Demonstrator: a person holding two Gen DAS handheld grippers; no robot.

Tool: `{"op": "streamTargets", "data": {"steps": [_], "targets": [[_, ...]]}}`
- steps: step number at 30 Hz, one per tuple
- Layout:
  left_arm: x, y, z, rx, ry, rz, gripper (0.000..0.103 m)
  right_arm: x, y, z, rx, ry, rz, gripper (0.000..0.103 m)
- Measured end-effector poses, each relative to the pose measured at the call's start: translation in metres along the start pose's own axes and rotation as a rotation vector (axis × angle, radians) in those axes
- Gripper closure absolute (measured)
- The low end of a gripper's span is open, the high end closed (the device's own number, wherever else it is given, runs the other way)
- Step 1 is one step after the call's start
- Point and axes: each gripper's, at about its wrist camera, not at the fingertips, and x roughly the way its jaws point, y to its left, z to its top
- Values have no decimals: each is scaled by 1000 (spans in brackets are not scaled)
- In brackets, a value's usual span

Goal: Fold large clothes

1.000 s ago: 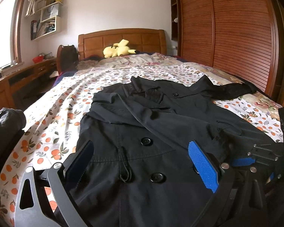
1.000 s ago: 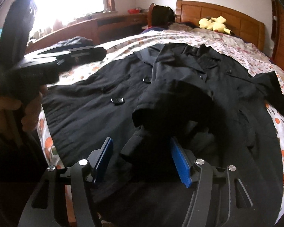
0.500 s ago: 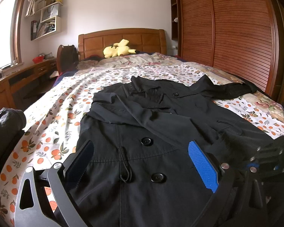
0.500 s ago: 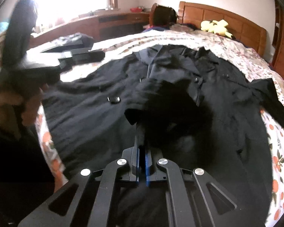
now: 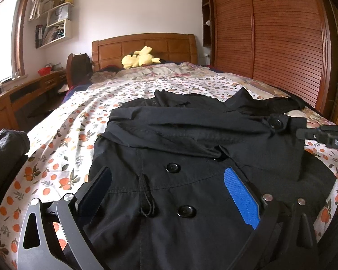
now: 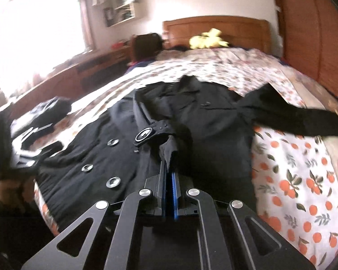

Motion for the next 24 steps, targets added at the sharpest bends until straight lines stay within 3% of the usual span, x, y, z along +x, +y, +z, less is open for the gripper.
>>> {"op": "streamTargets", "data": {"steps": [3, 6, 8, 15, 19, 24], "targets": [[2, -3, 0, 8, 1, -1, 2, 4, -12, 2, -4, -6, -74, 99], [2, -4, -1, 10, 1, -5, 2, 3, -27, 3, 4, -27, -173, 82], [1, -6, -1, 10, -6, -8, 2, 2, -33, 4, -1, -39, -220, 77], [-7, -13, 4, 10, -11, -29, 3, -2, -35, 2, -18, -65, -189, 72], [-16, -21, 14, 6, -20, -66, 3, 16, -31, 2, -36, -30, -159, 72], [-30, -33, 28, 30, -39, -90, 3, 49, -39, -7, -22, 78, -164, 72]]}}
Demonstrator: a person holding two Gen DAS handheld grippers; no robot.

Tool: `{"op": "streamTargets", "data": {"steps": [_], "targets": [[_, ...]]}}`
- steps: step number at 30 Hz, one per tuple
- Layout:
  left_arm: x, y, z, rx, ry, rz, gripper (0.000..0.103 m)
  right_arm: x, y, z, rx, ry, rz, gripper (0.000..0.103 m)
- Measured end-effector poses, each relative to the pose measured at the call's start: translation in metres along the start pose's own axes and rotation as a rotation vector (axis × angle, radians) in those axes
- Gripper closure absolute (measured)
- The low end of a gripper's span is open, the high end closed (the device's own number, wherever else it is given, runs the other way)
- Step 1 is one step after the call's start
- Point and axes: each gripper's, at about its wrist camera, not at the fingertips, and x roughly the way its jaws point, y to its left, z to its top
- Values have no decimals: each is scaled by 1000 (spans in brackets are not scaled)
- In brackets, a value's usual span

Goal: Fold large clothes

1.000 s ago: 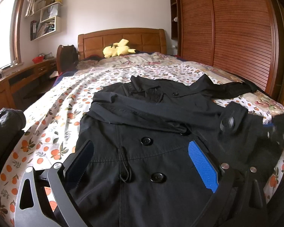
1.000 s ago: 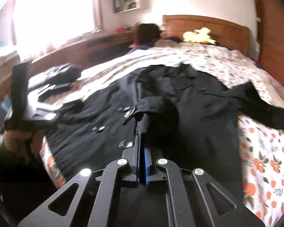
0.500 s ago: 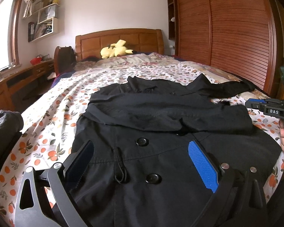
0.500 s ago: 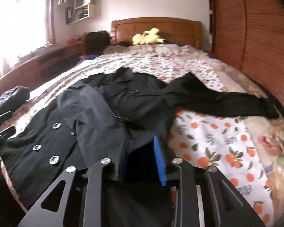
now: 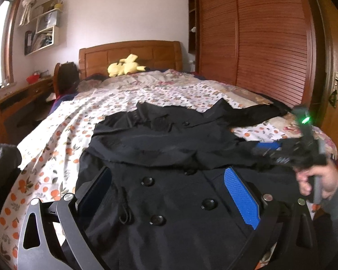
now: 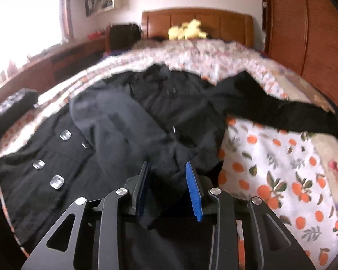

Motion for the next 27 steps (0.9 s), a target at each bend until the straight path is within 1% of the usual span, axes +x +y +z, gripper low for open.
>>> {"op": "streamTargets", "data": {"steps": [3, 9, 13, 21, 27], "targets": [[-3, -6, 8, 18, -8, -3, 3, 16, 0, -5, -2, 64, 4, 72], [13, -12, 17, 44, -14, -10, 3, 18, -1, -6, 7, 71, 9, 72], [40, -10, 19, 42, 2, -36, 3, 18, -1, -7, 7, 65, 7, 72], [98, -10, 13, 79, 34, -35, 2, 16, 1, -8, 6, 61, 5, 71], [121, -7, 4, 74, 47, -41, 2, 17, -1, -7, 3, 56, 3, 71]]}}
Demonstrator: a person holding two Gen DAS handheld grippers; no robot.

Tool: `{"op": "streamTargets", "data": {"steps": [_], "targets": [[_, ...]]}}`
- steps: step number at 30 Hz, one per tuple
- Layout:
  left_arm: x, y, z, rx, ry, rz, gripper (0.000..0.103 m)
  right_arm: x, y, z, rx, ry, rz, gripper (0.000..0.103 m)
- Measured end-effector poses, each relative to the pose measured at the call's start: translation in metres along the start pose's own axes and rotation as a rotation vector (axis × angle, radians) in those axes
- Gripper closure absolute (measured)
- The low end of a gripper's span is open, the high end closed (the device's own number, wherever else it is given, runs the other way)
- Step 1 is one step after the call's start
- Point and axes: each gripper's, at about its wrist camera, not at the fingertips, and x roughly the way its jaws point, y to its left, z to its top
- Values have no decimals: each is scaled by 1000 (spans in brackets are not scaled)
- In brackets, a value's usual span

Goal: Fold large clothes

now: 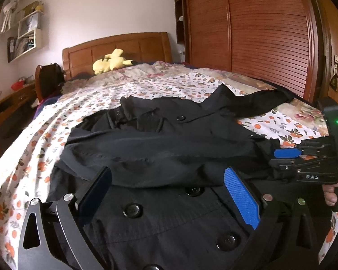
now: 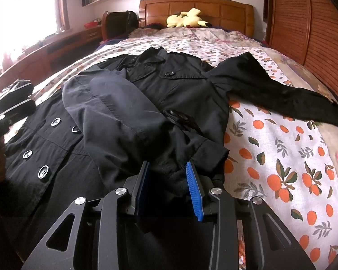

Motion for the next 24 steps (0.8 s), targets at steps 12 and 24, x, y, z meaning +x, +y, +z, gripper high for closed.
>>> {"op": "streamTargets", "data": {"steps": [12, 24], "targets": [[13, 3, -15, -32, -12, 1, 2, -11, 0, -1, 2, -55, -19, 63], [1, 2, -17, -26, -73, 14, 3, -51, -44, 33, 71, -160, -121, 58]]}}
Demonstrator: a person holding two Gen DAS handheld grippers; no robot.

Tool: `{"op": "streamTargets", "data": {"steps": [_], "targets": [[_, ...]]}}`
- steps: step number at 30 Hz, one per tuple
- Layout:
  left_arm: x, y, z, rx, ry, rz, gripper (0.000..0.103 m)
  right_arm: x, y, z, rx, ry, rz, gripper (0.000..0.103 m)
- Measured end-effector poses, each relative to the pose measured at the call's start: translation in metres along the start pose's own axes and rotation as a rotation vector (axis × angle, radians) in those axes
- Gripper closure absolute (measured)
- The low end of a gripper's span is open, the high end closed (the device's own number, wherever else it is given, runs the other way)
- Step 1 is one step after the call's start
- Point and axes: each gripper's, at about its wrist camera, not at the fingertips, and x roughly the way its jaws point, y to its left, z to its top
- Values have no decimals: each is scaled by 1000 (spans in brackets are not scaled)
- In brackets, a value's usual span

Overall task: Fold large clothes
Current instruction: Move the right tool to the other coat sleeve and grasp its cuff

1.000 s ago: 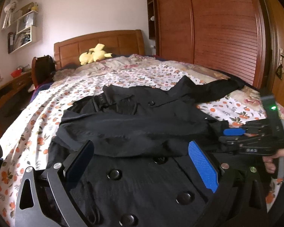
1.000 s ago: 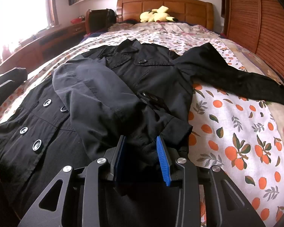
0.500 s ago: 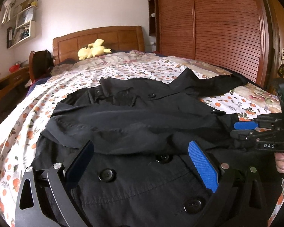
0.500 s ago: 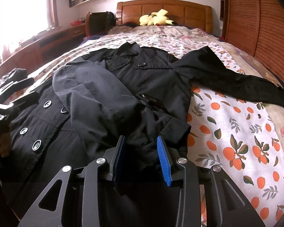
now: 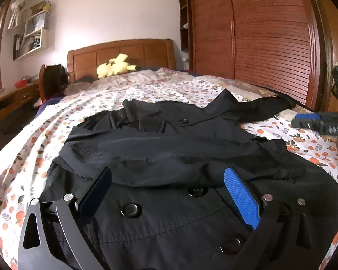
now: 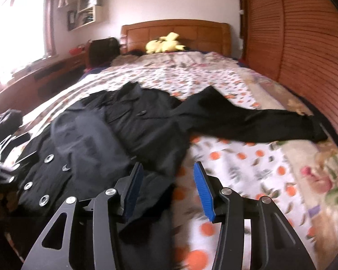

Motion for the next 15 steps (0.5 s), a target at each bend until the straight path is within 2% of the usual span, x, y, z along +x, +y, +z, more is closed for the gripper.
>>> {"op": "streamTargets", "data": {"steps": [11, 15], "targets": [[-6, -2, 1, 4, -24, 1, 3, 35, -44, 45, 0, 13, -124, 58], [-7, -1, 1, 2, -32, 2, 3, 58, -62, 52, 34, 44, -151, 48]]}}
